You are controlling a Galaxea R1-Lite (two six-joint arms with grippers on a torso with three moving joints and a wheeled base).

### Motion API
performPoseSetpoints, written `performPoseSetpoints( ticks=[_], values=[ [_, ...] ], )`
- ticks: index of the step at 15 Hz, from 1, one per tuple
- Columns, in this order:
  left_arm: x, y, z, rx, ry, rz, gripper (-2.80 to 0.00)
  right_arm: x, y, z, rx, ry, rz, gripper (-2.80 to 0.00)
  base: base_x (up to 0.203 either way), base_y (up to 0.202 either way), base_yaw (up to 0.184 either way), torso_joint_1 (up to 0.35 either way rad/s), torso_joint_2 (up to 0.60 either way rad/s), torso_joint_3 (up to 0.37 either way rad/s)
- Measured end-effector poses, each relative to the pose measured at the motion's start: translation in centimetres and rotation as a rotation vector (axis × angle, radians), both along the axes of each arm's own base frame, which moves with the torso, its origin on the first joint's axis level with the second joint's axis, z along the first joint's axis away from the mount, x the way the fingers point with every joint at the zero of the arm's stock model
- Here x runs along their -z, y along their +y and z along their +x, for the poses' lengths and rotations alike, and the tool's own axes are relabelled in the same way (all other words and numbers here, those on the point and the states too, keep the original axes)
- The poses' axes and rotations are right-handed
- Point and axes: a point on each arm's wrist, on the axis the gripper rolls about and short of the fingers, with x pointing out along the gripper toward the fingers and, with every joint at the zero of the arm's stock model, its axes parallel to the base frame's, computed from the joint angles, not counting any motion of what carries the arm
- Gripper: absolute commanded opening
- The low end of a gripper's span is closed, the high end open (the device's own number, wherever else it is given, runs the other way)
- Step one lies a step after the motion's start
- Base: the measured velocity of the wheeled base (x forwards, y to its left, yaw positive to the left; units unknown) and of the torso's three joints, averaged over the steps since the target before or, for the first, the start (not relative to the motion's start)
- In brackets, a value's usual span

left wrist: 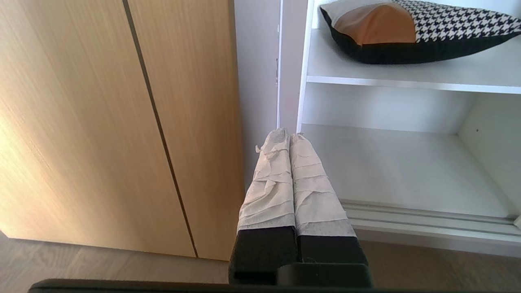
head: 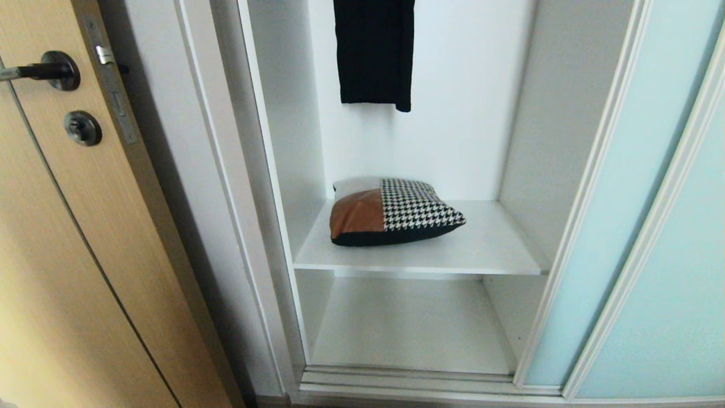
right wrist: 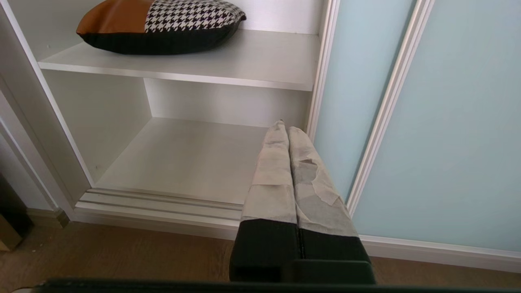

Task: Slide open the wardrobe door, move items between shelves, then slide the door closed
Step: Close the door

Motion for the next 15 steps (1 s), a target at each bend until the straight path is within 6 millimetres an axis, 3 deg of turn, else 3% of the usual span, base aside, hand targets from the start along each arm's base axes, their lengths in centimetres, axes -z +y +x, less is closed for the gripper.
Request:
performPoseSetpoints(
  ticks=[15],
  values=[
    [0.00,0.00,0.00,0.000,0.000,0.000,-2.80,0.00,-0.01,-0.01,0.006,0.002,-0.022,-2.80,0.000,0.000,0.000,0.000,0.00,0.000]
  ],
)
